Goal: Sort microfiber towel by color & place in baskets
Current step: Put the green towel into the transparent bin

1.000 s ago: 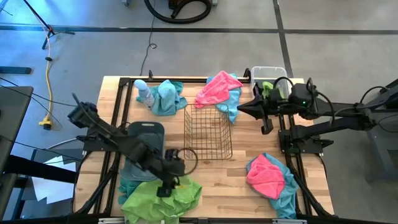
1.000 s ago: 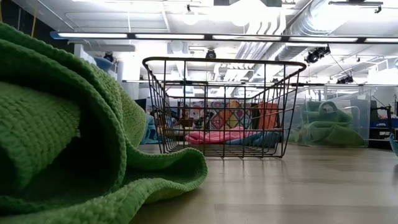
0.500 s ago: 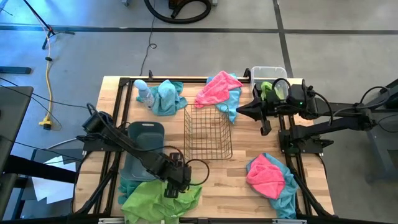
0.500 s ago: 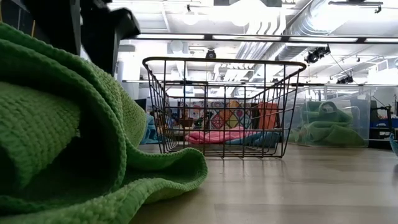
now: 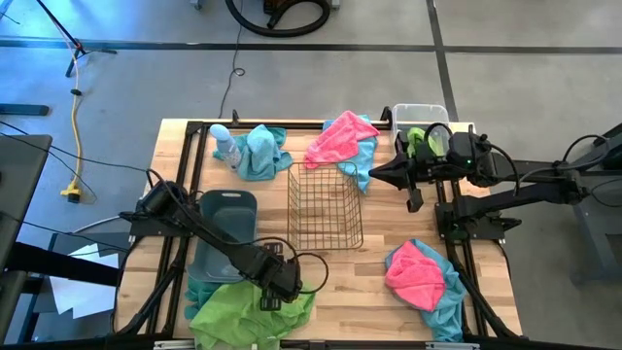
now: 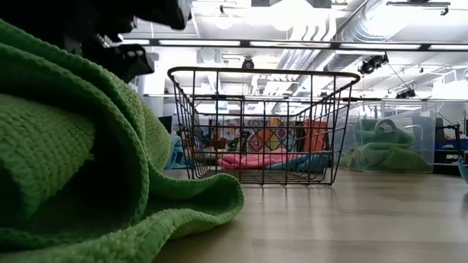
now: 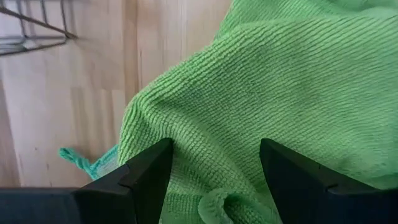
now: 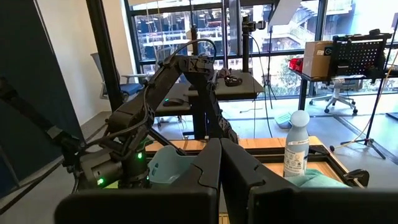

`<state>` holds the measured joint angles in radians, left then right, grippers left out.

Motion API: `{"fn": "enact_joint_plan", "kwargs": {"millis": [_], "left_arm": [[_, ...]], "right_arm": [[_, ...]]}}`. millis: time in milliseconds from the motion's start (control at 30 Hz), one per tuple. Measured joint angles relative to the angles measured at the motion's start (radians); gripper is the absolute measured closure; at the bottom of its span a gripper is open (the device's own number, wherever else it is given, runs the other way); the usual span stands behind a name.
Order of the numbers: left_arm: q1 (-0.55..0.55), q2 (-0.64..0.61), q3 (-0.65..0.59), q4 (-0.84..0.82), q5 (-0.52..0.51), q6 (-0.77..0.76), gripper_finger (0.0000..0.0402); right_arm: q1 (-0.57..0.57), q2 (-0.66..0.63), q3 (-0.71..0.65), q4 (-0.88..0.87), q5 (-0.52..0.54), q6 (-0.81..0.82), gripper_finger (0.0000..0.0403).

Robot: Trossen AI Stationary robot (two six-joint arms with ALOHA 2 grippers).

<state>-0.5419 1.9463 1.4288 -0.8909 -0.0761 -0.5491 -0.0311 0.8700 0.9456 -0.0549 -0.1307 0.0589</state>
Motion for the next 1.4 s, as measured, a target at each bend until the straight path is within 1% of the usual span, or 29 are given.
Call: {"fn": "enact_joint_plan", "kwargs": {"millis": [100,167,233,267,367,400,433,567,800,933,1033,1100,1167,1333,1400], "left_arm": [[0.004,0.012,0.0,-0.001,0.012,0.0,0.0182],[0.005,0.012,0.0,-0.001,0.013,0.001,0.0205],[0.009,0.011,0.0,-0.002,0.013,0.004,0.0243],[0.012,0.008,0.0,-0.006,0.019,0.013,0.0268],[0.02,-0.006,0.0,-0.008,0.049,0.046,0.0364],[0.021,-0.013,0.0,-0.013,0.052,0.052,0.0381],[0.026,-0.023,0.0,-0.014,0.057,0.053,0.0388],[0.047,-0.112,0.0,-0.03,0.036,0.071,0.0399],[0.092,-0.359,0.0,-0.027,-0.041,0.119,0.0401],[0.11,-0.492,0.0,-0.019,-0.144,0.137,0.0401],[0.136,-0.568,0.0,0.002,-0.24,0.19,0.0401],[0.159,-0.602,0.0,0.027,-0.293,0.232,0.0401],[0.187,-0.625,0.0,0.053,-0.316,0.274,0.0401],[0.258,-0.648,0.0,0.154,-0.316,0.378,0.0401],[0.286,-0.648,0.0,0.186,-0.295,0.428,0.0401]], "right_arm": [[0.0,0.0,0.0,-0.001,0.0,0.0,0.0402],[0.0,0.0,0.0,-0.001,0.0,0.0,0.0402],[0.0,0.0,0.0,-0.001,0.0,0.0,0.0402],[0.0,0.0,0.0,-0.001,0.0,0.0,0.0402],[-0.001,0.0,0.0,-0.001,0.0,-0.001,0.0402],[-0.001,0.0,0.0,-0.001,0.001,-0.01,0.0402],[-0.001,0.0,0.0,0.0,0.001,-0.016,0.0402],[-0.001,0.0,0.0,0.01,0.001,-0.015,0.0402],[-0.001,0.0,0.0,0.039,0.001,-0.015,0.0402],[-0.001,0.0,0.0,0.06,0.001,-0.015,0.0402],[-0.001,0.0,0.0,0.081,0.001,-0.016,0.0402],[-0.001,0.0,0.0,0.09,0.004,-0.015,0.0402],[-0.001,0.0,0.0,0.091,0.018,-0.015,0.0402],[-0.002,0.0,0.0,0.09,0.022,-0.015,0.0402],[-0.001,0.0,0.0,0.09,0.022,-0.015,0.0402]]}}
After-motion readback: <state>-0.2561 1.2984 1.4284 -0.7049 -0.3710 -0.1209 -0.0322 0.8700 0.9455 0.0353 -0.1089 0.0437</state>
